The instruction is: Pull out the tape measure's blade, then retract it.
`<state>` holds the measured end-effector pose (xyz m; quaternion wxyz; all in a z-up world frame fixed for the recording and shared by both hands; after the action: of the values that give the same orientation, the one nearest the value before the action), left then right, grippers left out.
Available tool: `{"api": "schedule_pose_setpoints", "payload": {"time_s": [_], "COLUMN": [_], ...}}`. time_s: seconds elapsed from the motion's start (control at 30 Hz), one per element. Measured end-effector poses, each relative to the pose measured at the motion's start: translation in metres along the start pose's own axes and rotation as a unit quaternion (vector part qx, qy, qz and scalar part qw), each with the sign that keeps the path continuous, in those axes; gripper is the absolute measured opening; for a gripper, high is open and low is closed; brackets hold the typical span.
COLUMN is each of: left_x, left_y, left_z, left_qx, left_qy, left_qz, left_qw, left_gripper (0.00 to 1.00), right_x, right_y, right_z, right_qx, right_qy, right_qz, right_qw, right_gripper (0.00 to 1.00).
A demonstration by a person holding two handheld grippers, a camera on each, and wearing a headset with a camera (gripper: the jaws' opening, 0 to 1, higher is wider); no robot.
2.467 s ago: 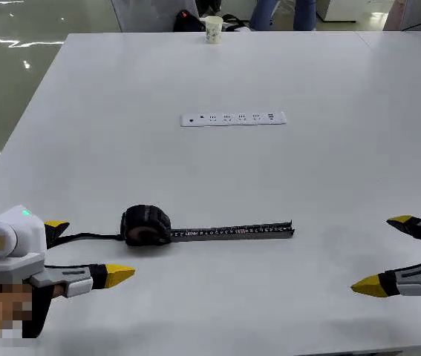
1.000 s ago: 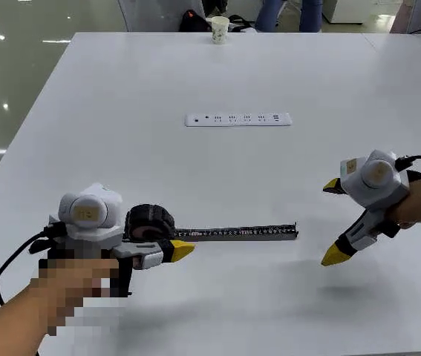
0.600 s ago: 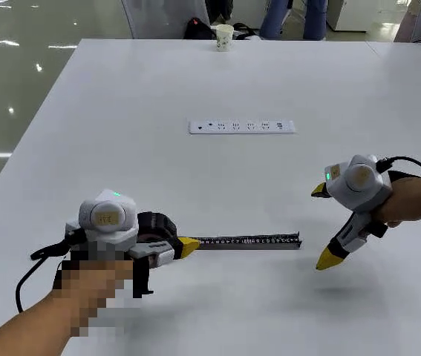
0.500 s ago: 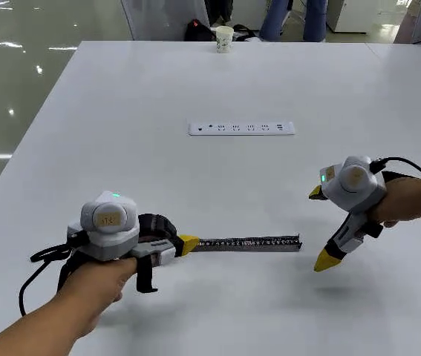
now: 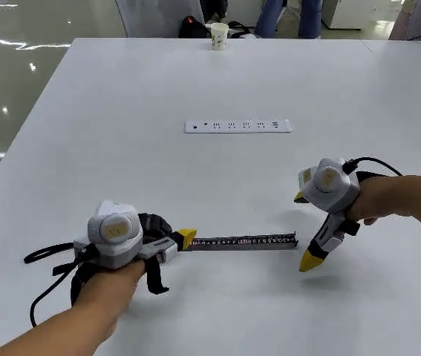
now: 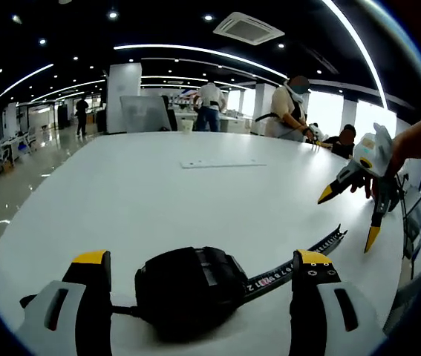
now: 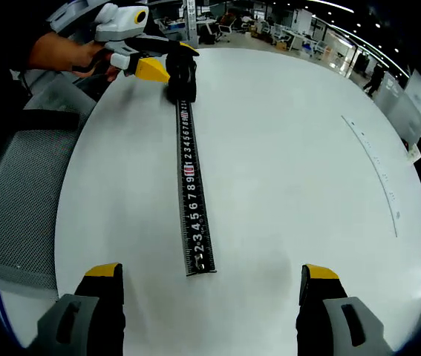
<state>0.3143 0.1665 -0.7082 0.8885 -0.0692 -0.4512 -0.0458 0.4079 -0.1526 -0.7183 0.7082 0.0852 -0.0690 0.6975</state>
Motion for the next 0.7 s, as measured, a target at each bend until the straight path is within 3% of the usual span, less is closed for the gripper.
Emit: {"api": "schedule_pose_setpoints", "payload": {"time_s": [0.2,0.33,0.6,0.7], "left_x": [-0.0068,-0.0082,-0.004,-0.0032], "left_y": [0.0015,0.0013,0.0003,0.0], "left_z": [-0.0031,-0.0044,-0.0059,-0.0061], "left_qx": [0.014,0.015,0.015,0.015], "left_qy": [-0.017,-0.009,-0.028,-0.032], "left_qz": [0.004,0.011,0.005,0.003], "left_qw": [0.9997,0.9998,0.9995,0.9994], "left_gripper": [0.99,0.99,0.99,0.99], "right_x": [0.0003,0.0019,0.0042,0.0039], "right_y": [-0.0007,-0.0001,0.0037,0.0066], "right_z": [-0.0036,-0.004,-0.0012,-0.0005], "right_qx": [0.001,-0.002,0.01,0.014], "right_qy": [0.002,-0.002,-0.004,-0.001], "right_qz": [0.01,0.018,0.044,0.049], "right_qw": [0.9999,0.9998,0.999,0.9987], "right_gripper": [0.96,0.9,0.55,0.48]}}
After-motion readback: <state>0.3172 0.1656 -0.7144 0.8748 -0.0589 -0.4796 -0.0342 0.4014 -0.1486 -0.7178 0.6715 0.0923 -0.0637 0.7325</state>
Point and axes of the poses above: the centre of the closed fingertips' face, and the gripper's own axes: z roughly backward along the fingers, y roughly to its left, x roughly out of its top, the point moved 9 cm from there along z, roughly backward along the fingers, and after that the axes turned 10 degrees about y, right-handed, at the moved point
